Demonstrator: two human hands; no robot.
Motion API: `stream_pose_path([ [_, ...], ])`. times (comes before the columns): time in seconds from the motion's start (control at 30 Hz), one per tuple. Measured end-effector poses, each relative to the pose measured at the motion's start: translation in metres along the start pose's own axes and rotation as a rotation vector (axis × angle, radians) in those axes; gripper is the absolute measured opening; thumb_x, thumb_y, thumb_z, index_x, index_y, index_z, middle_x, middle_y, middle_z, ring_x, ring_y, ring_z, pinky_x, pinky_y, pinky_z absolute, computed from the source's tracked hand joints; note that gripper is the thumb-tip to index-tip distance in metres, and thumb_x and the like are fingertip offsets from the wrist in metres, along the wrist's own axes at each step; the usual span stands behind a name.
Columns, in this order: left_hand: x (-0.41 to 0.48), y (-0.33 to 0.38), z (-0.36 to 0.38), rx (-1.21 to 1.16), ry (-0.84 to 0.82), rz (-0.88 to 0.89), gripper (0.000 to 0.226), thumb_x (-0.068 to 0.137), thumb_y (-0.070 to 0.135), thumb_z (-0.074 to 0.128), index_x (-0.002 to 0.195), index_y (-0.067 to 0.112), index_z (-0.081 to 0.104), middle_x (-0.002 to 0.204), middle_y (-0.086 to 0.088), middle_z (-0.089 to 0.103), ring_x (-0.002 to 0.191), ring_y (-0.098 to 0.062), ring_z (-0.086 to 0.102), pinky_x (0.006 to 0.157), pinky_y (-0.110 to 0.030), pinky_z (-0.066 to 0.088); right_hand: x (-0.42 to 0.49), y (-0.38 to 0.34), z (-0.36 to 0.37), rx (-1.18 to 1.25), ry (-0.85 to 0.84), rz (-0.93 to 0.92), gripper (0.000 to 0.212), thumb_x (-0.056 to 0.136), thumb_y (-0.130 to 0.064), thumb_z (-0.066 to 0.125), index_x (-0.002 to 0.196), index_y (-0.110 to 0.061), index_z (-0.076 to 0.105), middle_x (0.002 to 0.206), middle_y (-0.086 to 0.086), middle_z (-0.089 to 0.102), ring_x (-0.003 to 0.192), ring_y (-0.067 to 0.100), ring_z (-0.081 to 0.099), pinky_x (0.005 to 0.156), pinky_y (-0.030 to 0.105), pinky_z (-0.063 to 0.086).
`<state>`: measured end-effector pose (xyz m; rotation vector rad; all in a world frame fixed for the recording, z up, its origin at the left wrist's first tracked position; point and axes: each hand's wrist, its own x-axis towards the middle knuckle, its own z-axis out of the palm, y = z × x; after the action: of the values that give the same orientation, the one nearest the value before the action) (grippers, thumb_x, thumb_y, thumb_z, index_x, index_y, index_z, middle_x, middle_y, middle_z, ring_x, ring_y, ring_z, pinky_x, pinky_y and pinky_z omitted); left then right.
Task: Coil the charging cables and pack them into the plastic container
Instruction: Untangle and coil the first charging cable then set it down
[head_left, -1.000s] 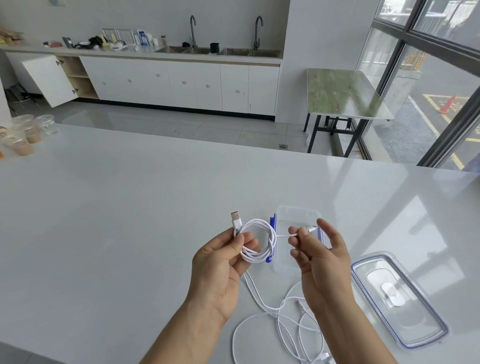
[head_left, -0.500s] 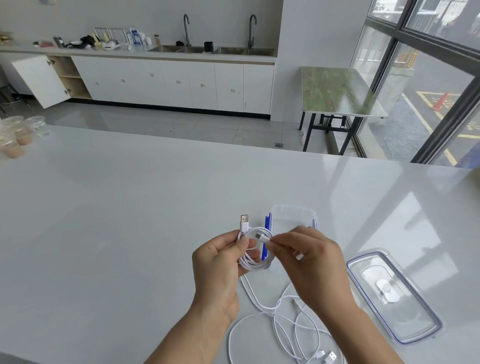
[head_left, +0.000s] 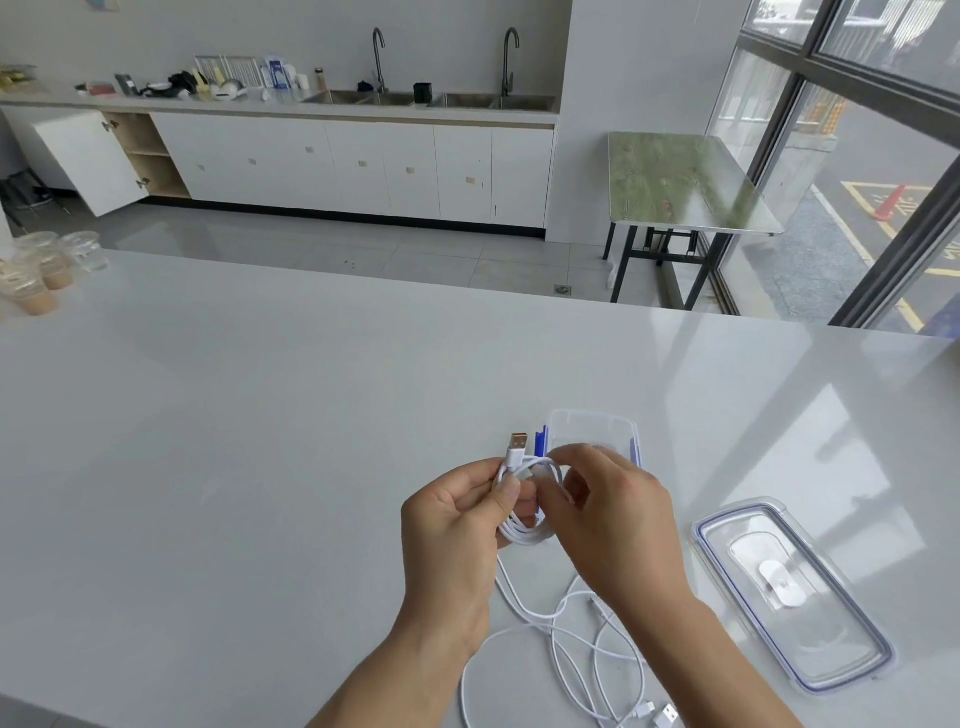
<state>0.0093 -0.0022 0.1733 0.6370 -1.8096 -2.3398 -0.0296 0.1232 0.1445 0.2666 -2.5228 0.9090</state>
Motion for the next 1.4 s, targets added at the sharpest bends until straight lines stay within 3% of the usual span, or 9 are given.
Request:
stream_pose_path([
  [0.13,0.001,0.000,-0.004,0.089,-0.079,0.012,0.023,0.088,-0.005,0.066,0.093,0.013,0.080,0.081,-0.010,0.080,0.074,-0.020,0.074,0.081,-0.046,0.060,0.013,0.006,-0.007,0.186,-0.334,0.248,0.014,0.078,-0.032,0.077,0.090,-0.030,0.070,0.078,-0.008,0.064,0.057,0.011,0.060,0.055,0.030,0.050],
  [0.27,0.005,0.002,-0.010,0.190,-0.170,-0.001,0.023,0.087,-0.007,0.065,0.096,0.009,0.078,0.079,-0.011,0.079,0.070,-0.024,0.073,0.082,-0.049,0.059,0.022,0.011,-0.012,0.527,-0.628,0.443,0.013,0.077,-0.019,0.079,0.079,-0.011,0.070,0.064,0.010,0.057,0.041,0.017,0.045,0.038,0.027,0.041],
  [0.5,0.010,0.001,-0.015,0.174,-0.176,-0.025,0.021,0.088,-0.003,0.066,0.094,0.011,0.080,0.078,-0.012,0.078,0.066,-0.023,0.071,0.076,-0.046,0.060,0.008,0.007,-0.005,1.048,-0.525,0.738,0.013,0.083,0.002,0.069,0.090,-0.009,0.074,0.062,0.009,0.057,0.034,0.009,0.023,0.044,0.022,0.010],
  [0.63,0.013,-0.002,-0.019,0.093,-0.163,-0.104,0.017,0.088,-0.001,0.067,0.095,0.009,0.079,0.083,-0.018,0.076,0.066,-0.025,0.071,0.068,-0.039,0.061,0.008,0.007,-0.006,1.210,-0.587,0.823,0.031,0.086,0.004,0.063,0.107,-0.013,0.077,0.080,0.008,0.063,0.039,0.008,0.021,0.044,0.024,0.011],
  [0.8,0.016,-0.001,-0.018,0.061,-0.167,-0.107,0.018,0.088,-0.001,0.066,0.096,0.008,0.079,0.079,-0.015,0.075,0.063,-0.023,0.071,0.060,-0.034,0.059,0.010,0.017,-0.002,1.412,-0.718,0.874,0.029,0.086,-0.009,0.063,0.113,-0.003,0.074,0.080,0.004,0.059,0.040,0.004,0.023,0.036,0.016,0.016],
  [0.9,0.019,0.001,-0.020,0.031,-0.168,-0.108,0.020,0.088,-0.003,0.065,0.090,0.011,0.080,0.076,-0.015,0.075,0.062,-0.024,0.070,0.060,-0.035,0.059,0.010,0.019,0.003,1.588,-0.642,1.010,0.031,0.089,-0.019,0.061,0.113,-0.001,0.069,0.076,0.005,0.065,0.041,0.005,0.031,0.032,0.014,0.020],
  [1.13,0.023,-0.003,-0.019,-0.011,-0.143,-0.087,0.024,0.088,-0.004,0.065,0.084,0.013,0.080,0.077,-0.014,0.075,0.069,-0.024,0.071,0.066,-0.036,0.061,0.016,0.024,0.014,1.288,-0.133,0.914,0.009,0.089,-0.002,0.067,0.095,-0.006,0.072,0.073,0.005,0.066,0.052,0.010,0.047,0.044,0.019,0.036],
  [1.27,0.027,-0.008,-0.017,-0.061,-0.137,-0.173,0.023,0.090,-0.002,0.063,0.082,0.012,0.080,0.082,-0.014,0.078,0.073,-0.022,0.075,0.062,-0.035,0.061,0.016,0.017,0.015,1.221,-0.286,0.824,0.018,0.093,-0.012,0.065,0.108,-0.004,0.071,0.085,0.009,0.068,0.070,0.019,0.060,0.064,0.030,0.044],
  [1.4,0.029,-0.016,-0.018,-0.074,-0.162,-0.242,0.018,0.092,0.001,0.061,0.098,0.006,0.078,0.095,-0.017,0.078,0.085,-0.028,0.075,0.074,-0.040,0.062,0.016,0.013,0.015,1.321,-0.421,0.865,0.025,0.094,-0.010,0.061,0.116,-0.002,0.069,0.089,0.013,0.071,0.073,0.024,0.066,0.071,0.034,0.052],
])
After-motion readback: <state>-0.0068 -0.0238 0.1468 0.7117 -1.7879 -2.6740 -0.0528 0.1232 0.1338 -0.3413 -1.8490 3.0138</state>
